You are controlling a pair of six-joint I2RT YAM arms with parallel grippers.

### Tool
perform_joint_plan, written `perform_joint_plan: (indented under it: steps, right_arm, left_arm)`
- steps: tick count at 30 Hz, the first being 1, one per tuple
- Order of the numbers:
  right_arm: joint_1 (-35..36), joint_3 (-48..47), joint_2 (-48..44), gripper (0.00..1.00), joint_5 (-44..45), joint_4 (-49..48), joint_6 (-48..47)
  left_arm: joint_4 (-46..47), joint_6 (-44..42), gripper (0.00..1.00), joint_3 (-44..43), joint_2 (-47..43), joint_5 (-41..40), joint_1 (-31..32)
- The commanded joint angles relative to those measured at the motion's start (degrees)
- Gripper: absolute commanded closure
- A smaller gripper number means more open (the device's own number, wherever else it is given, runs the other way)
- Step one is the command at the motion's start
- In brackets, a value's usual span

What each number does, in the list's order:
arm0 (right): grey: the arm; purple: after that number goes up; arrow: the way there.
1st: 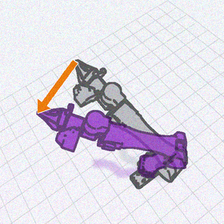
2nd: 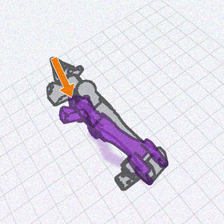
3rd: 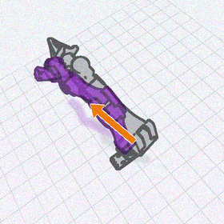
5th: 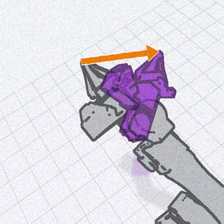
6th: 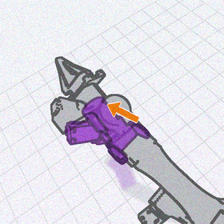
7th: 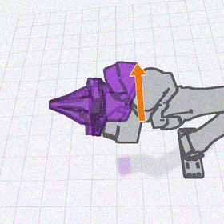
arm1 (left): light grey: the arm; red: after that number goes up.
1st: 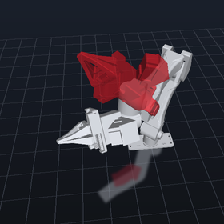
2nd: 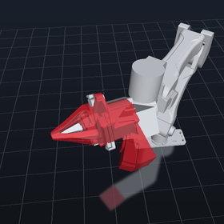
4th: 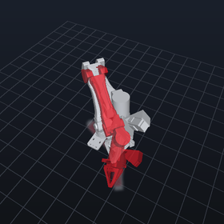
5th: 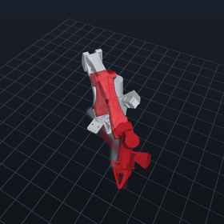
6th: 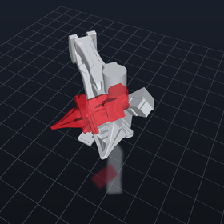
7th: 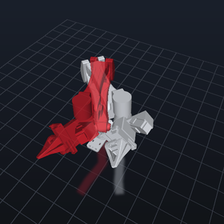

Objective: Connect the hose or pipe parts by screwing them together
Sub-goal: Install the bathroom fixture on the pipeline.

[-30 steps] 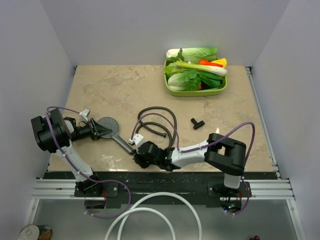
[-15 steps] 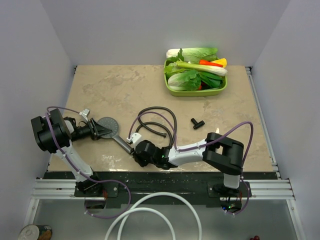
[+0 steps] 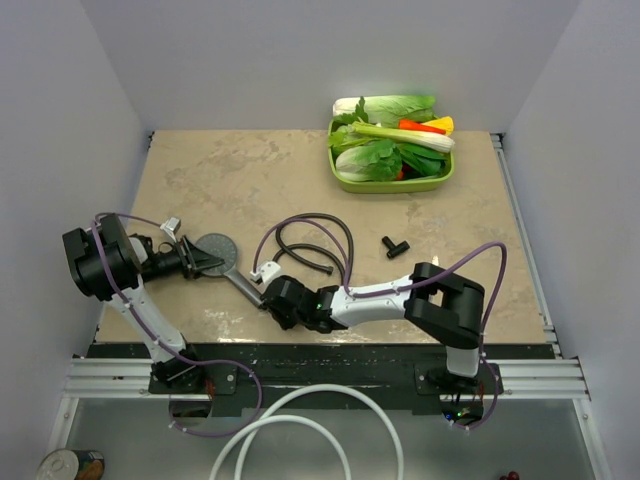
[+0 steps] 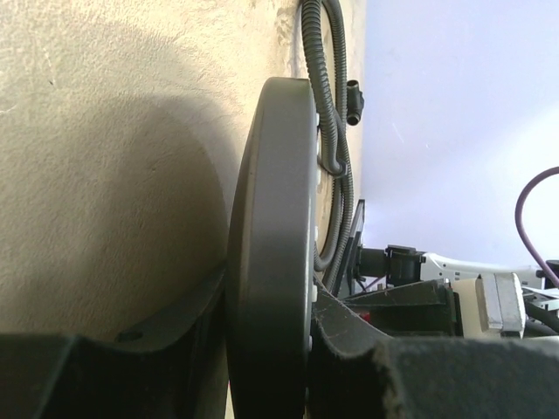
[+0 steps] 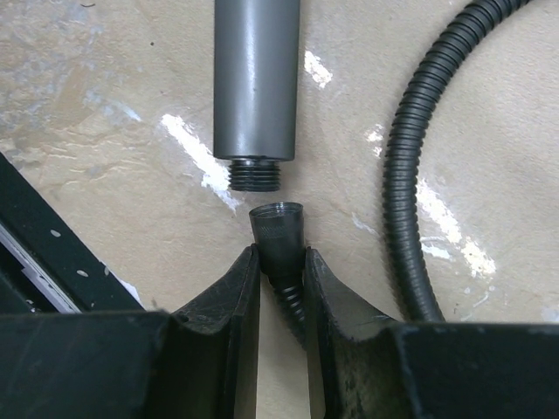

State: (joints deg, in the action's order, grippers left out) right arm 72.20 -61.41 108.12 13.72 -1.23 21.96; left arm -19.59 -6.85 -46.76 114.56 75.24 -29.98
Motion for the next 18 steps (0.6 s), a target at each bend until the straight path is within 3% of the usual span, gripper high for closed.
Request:
perform_joint_plan:
  steps: [1, 8, 18]
  right_arm:
    - [-0.4, -0.02, -0.36, 1.0, 1.14, 7.13, 1.25]
    - [-0.4, -0.38, -1.41, 1.0, 2.1, 6.25, 1.86]
    - [-0.22, 1.73, -3.88, 1.0, 2.37, 3.7, 2.04]
  left_arm:
    - [2.19, -5.63, 1.0, -0.7, 2.6, -3.44, 0.09]
    - [-0.97, -3.7, 1.0, -1.75, 1.1, -1.42, 0.18]
    - [1.75, -0.53, 1.0, -0.52, -0.13, -4.66, 0.18]
